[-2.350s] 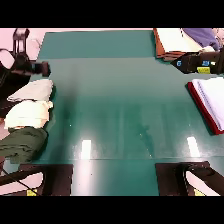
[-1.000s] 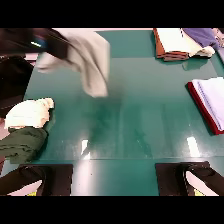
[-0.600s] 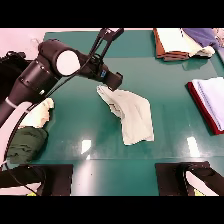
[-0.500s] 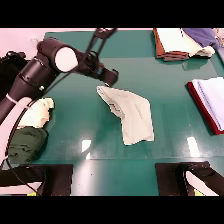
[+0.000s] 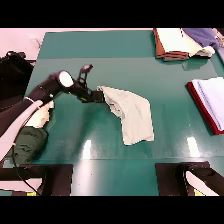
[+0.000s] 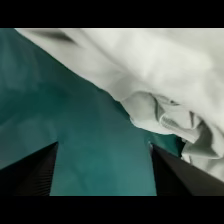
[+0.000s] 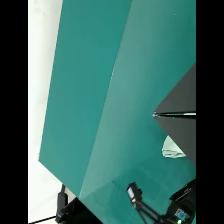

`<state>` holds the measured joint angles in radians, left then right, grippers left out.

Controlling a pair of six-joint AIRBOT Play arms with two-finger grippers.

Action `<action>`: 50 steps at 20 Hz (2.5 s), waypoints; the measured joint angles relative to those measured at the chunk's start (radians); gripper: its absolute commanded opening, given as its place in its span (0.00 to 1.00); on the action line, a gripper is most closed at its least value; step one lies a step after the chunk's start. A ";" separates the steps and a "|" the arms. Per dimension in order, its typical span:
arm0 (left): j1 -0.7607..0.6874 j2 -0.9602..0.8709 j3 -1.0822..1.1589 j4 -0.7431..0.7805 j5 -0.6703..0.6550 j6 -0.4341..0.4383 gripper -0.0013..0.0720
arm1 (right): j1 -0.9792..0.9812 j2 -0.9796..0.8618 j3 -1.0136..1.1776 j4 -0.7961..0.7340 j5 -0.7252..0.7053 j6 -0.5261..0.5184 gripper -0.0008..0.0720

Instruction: Fold the shirts.

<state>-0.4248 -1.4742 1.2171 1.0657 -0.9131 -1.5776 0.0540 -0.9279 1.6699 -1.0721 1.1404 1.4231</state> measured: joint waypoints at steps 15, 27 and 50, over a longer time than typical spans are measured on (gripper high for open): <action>-0.016 -0.124 -0.073 -0.267 0.293 0.065 0.60 | 0.000 -0.001 -0.037 0.006 0.007 0.000 0.03; 0.039 -0.094 0.024 -0.198 0.241 0.084 0.05 | -0.078 0.015 -0.159 0.000 0.189 0.013 0.04; 0.083 0.034 0.104 0.192 -0.078 0.094 0.05 | 0.104 -0.328 -0.815 0.012 -0.112 0.026 0.03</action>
<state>-0.3420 -1.4399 1.3209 1.2572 -0.9909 -1.4834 0.1581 -1.2560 0.8547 -1.0603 1.0286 1.4490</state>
